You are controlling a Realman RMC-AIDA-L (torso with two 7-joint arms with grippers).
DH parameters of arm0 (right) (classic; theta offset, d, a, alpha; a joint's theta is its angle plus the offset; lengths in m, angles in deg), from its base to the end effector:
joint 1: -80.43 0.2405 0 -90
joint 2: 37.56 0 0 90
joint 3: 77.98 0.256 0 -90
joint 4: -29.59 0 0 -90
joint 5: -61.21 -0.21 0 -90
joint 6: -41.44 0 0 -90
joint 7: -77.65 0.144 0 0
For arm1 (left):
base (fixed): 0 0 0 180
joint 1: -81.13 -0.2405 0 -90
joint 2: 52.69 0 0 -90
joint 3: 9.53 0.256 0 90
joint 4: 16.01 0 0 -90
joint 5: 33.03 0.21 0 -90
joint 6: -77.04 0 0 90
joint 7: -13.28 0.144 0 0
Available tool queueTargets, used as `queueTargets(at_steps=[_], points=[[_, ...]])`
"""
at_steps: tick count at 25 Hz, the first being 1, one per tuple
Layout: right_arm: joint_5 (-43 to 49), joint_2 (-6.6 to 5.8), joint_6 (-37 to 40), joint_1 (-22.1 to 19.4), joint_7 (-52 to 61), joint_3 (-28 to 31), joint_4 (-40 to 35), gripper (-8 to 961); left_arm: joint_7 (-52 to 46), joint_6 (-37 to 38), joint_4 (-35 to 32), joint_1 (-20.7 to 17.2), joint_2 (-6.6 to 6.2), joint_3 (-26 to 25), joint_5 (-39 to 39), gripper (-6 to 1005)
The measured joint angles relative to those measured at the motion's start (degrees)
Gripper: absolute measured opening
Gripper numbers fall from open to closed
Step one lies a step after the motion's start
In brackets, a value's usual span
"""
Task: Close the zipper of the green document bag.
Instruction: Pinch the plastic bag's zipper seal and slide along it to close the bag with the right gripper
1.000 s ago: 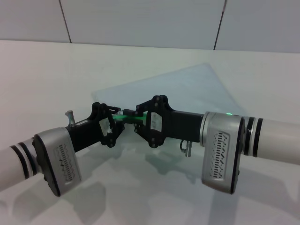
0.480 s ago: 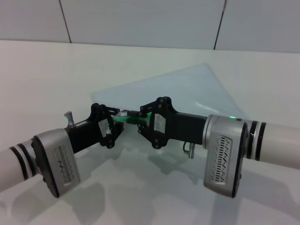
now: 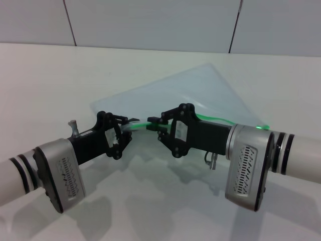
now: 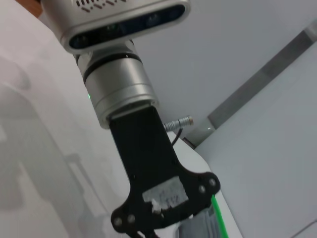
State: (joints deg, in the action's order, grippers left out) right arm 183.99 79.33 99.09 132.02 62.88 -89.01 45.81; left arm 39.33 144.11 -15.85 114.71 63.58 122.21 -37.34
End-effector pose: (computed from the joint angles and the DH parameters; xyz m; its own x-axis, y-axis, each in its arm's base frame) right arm 0.1822 0.3472 -0.1346 0.7866 0.5988 -0.1507 0.4284 -0.7050 -0.5652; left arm -0.3028 0.3268 -0.0626 0.8320 -0.5370 -0.1391 -0.4551 -0.5174 -0.7247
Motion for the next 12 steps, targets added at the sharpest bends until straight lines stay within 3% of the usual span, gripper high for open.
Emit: queueTargets(at_steps=[12], points=[[0.0,0.0,-1.5,-1.0,0.0,1.5,-0.9,79,0.1,0.0,0.0,-0.3,0.0,0.0,0.0,56]])
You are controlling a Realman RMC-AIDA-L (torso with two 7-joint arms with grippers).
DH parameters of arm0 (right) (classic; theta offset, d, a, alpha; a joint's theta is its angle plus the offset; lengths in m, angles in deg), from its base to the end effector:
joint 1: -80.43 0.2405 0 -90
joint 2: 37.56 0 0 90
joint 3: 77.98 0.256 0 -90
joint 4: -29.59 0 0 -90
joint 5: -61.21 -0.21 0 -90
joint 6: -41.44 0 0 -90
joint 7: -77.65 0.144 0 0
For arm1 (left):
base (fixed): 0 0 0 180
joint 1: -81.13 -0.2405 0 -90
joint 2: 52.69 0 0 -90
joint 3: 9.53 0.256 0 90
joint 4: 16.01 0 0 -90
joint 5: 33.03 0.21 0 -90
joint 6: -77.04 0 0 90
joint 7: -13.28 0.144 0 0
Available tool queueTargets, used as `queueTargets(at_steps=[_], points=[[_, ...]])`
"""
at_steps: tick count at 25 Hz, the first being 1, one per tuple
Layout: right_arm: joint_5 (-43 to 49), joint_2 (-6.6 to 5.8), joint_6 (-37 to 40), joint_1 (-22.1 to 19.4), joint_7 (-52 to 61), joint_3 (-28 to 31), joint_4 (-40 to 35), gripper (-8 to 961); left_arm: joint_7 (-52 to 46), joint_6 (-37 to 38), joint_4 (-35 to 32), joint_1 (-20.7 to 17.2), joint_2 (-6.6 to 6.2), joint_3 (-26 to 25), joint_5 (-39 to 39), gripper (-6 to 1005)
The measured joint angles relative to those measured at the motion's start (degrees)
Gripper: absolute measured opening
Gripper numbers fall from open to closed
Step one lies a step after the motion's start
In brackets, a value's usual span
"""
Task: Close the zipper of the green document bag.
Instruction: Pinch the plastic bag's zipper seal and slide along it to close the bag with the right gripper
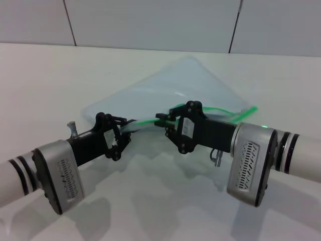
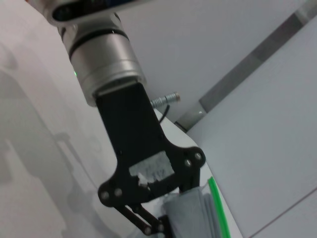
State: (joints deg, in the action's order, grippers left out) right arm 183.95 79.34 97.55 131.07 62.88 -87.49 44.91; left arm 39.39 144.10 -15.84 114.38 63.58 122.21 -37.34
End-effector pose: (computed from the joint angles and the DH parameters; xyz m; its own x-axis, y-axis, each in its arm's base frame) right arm 0.1904 0.3523 -0.1314 0.8120 0.5709 -0.1215 0.4069 -0.7028 -0.5835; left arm -0.3048 0.3250 -0.0626 0.8347 -0.5326 -0.1401 -0.4531 -0.5195 -0.7245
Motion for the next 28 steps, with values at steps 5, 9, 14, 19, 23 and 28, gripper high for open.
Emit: queueTargets(at_steps=[5,9,14,19,23,28], points=[[0.0,0.0,-0.3,-0.8,-0.2,1.0,0.0,79,0.0,0.0,0.0,-0.1,0.0,0.0,0.0,56],[-0.1,0.0,0.0,-1.4,-1.9,1.6,0.2,78,0.0,0.0,0.1,-0.2,0.0,0.0,0.0,55],[0.0,0.0,0.1,-2.1,-2.2,2.8,0.1,79,0.0,0.0,0.1,-0.3,0.0,0.0,0.0,54],[-0.1,-0.05,-0.3,-3.1,-2.2,4.3,-0.4,79,0.0,0.0,0.0,-0.3,0.0,0.0,0.0,53],[0.0,-0.07,-0.3,-3.9,-2.3,5.2,-1.3,78,0.0,0.0,0.0,-0.4,0.0,0.0,0.0,52],[0.0,-0.09,-0.7,-4.2,-2.3,6.0,-2.1,78,0.3,0.0,0.0,-0.4,0.0,0.0,0.0,52]])
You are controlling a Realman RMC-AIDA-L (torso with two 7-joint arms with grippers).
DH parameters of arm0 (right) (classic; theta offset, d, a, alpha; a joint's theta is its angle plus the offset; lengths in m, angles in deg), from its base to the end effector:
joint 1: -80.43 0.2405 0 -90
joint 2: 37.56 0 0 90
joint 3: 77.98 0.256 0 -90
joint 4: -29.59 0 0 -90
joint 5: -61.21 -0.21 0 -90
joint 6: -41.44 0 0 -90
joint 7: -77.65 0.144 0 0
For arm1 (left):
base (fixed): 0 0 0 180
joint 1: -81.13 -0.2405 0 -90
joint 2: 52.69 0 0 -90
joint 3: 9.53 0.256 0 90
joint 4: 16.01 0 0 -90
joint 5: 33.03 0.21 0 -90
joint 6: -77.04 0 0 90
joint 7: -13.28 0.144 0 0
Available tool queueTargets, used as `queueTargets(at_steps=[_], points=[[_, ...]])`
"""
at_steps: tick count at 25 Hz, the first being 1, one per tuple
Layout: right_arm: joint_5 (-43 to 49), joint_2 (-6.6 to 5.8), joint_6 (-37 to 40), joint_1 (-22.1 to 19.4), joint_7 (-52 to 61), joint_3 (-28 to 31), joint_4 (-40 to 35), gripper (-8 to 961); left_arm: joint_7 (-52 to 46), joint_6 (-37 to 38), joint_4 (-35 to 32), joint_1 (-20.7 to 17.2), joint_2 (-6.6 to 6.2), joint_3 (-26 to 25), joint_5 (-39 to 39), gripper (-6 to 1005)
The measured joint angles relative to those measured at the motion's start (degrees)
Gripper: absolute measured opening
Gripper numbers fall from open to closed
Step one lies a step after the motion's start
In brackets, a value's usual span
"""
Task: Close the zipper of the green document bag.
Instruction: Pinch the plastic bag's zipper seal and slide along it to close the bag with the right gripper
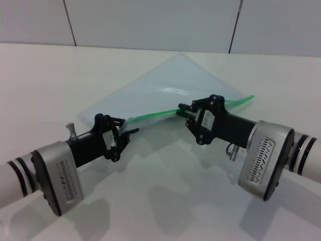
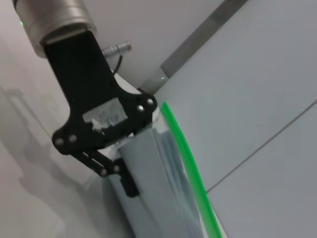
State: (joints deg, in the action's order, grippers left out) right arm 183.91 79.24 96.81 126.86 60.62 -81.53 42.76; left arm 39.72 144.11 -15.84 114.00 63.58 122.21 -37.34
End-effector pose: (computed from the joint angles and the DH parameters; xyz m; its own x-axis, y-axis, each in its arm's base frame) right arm 0.2151 0.3590 -0.1167 0.8609 0.5031 -0.0756 0.3324 -0.6688 -0.6650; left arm -0.3069 0.3230 -0.0626 0.8356 -0.5301 -0.1442 -0.4544 -0.5194 -0.7237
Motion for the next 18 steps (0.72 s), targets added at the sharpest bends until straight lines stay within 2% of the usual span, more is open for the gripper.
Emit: queueTargets(at_steps=[18], points=[[0.0,0.01,-3.8,-0.9,0.1,2.3,-2.6,79,2.2,2.2,-0.1,-0.9,0.1,0.0,0.3,49]])
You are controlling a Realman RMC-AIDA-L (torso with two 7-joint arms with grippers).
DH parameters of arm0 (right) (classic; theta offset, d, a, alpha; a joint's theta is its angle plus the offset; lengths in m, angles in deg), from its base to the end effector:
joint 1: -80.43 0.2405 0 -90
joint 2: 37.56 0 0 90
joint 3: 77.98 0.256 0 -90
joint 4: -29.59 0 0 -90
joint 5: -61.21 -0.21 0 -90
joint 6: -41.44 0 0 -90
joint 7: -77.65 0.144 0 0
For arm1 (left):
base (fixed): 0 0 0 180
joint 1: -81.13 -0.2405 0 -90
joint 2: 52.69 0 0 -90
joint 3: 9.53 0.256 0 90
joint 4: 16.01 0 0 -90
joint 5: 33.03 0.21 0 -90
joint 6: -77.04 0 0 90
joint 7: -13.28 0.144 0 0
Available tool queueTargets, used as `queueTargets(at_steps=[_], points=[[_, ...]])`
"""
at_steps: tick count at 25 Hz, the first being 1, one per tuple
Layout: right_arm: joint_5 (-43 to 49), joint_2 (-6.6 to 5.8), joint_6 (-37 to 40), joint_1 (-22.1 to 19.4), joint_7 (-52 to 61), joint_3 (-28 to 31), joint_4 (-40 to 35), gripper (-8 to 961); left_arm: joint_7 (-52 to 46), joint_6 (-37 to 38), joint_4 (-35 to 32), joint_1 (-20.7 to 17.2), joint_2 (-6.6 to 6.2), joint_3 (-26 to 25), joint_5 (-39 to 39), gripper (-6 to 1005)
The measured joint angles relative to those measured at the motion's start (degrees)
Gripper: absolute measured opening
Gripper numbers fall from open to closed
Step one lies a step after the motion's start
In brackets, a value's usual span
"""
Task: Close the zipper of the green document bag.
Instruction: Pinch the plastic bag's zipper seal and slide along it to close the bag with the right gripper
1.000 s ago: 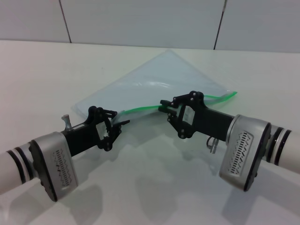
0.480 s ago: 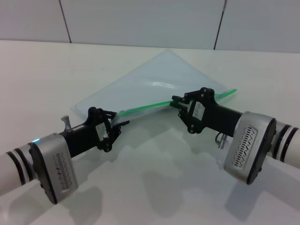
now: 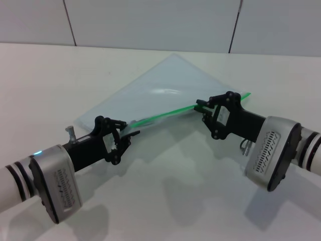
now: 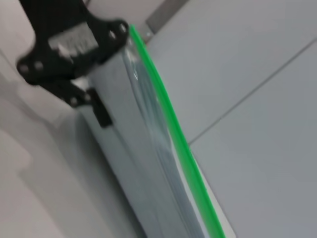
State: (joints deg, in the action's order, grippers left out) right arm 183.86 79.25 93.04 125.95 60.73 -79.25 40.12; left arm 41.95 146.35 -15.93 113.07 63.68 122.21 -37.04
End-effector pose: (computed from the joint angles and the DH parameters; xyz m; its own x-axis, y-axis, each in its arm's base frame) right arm 0.2344 0.3706 -0.1069 0.8987 0.4385 0.0017 0.3193 -0.6518 -0.6879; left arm -0.3059 0.3159 -0.0628 0.8133 -0.5631 -0.1462 -0.4740 -0.4957 -0.7277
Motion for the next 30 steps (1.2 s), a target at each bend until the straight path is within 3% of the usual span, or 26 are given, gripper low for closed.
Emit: queueTargets(at_steps=[22,30], points=[[0.0,-0.08,-4.2,0.5,0.1,3.5,-3.7,102,3.8,0.8,-3.0,-1.9,0.16,0.0,3.7,46],[0.0,-0.1,-6.5,1.2,0.3,6.3,-5.6,127,5.4,1.5,-4.7,-4.2,0.37,0.1,6.4,45]])
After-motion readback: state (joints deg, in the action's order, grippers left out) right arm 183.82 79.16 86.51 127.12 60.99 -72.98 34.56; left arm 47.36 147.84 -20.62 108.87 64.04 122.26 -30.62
